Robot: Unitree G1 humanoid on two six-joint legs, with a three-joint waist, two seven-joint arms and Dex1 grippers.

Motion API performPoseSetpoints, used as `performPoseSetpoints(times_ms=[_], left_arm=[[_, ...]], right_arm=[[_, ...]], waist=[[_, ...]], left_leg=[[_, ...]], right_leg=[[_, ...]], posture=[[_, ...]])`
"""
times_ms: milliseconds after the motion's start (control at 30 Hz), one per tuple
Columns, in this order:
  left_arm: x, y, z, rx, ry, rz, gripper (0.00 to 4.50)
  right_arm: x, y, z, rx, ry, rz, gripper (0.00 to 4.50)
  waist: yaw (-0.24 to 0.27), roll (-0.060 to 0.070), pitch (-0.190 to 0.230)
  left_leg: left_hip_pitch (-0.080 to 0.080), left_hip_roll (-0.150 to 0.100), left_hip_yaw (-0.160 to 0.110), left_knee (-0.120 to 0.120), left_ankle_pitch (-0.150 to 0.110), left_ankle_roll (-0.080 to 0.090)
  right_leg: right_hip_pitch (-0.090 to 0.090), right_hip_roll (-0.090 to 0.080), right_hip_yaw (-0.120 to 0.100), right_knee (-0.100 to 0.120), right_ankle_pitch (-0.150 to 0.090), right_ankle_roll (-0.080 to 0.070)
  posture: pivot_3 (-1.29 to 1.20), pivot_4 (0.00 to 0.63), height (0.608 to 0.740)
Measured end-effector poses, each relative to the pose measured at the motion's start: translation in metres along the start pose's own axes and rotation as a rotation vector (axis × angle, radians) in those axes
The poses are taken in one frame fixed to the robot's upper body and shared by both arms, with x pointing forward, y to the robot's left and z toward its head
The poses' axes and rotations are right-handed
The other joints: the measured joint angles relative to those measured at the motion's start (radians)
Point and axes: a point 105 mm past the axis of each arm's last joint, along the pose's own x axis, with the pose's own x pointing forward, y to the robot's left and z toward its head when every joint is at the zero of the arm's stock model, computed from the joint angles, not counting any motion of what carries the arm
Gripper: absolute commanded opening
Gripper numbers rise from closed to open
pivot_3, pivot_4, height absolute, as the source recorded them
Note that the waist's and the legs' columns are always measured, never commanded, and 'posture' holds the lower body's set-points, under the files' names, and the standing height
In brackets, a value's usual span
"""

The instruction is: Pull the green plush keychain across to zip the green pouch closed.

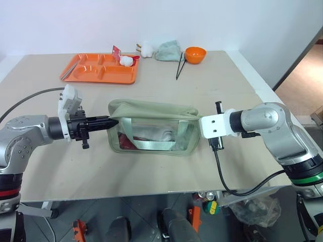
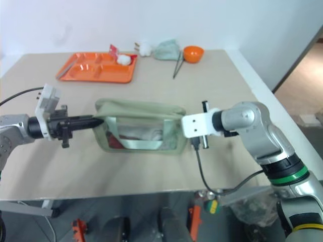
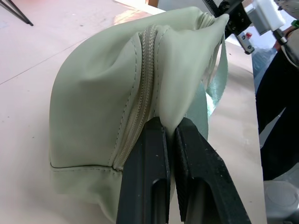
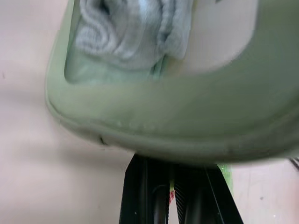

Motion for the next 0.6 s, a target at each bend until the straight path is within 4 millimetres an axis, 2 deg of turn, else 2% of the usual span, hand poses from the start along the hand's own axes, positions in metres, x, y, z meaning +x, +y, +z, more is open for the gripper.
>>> performPoseSetpoints(times_ms=[67,100,233,367,467,600], left_arm=[[0.000,-0.001,0.000,0.001,0.002,-0.003,0.00],[0.000,-0.001,0.000,-0.004,0.004,-0.003,0.00],[-0.001,-0.001,0.001,-0.002,0.004,0.000,0.00],[-0.001,-0.001,0.002,0.002,0.001,-0.003,0.00],[0.000,-0.001,0.003,0.004,0.000,-0.004,0.00],[0.000,-0.001,0.003,0.006,0.000,-0.004,0.00]], right_arm=[[-0.010,-0.011,-0.012,0.044,0.034,-0.033,0.04],[-0.024,-0.019,-0.024,0.072,0.070,-0.058,0.04],[-0.047,-0.034,-0.031,0.091,0.091,-0.114,0.04],[-0.053,-0.031,-0.040,0.088,0.122,-0.102,0.04],[-0.049,-0.023,-0.042,0.092,0.123,-0.081,0.04],[-0.030,-0.001,-0.035,0.087,0.101,-0.021,0.04]], waist=[[0.001,0.000,0.000],[0.004,0.000,0.000],[0.004,0.000,0.000],[0.005,0.000,0.000],[0.005,0.000,0.000],[0.004,0.000,0.000]], left_leg=[[0.000,-0.001,0.001,0.000,0.000,0.000],[0.000,-0.001,0.001,0.000,0.000,0.000],[0.000,-0.001,0.001,-0.001,0.000,0.000],[-0.001,-0.001,0.000,-0.001,0.000,0.000],[-0.001,-0.001,0.001,-0.001,0.000,0.000],[0.000,-0.001,0.001,-0.001,0.000,0.000]], right_leg=[[0.000,-0.001,0.001,0.000,0.001,0.001],[0.000,-0.001,0.001,0.000,0.001,0.001],[0.000,-0.001,0.001,-0.001,0.000,0.000],[0.000,-0.001,0.000,-0.001,0.000,0.000],[0.000,-0.001,0.001,-0.001,0.000,0.000],[0.000,-0.001,0.001,-0.001,0.000,0.000]], posture=[[0.00,0.150,0.740],[0.00,0.150,0.740],[0.00,0.150,0.740],[0.00,0.150,0.740],[0.00,0.150,0.740],[0.00,0.150,0.740]])
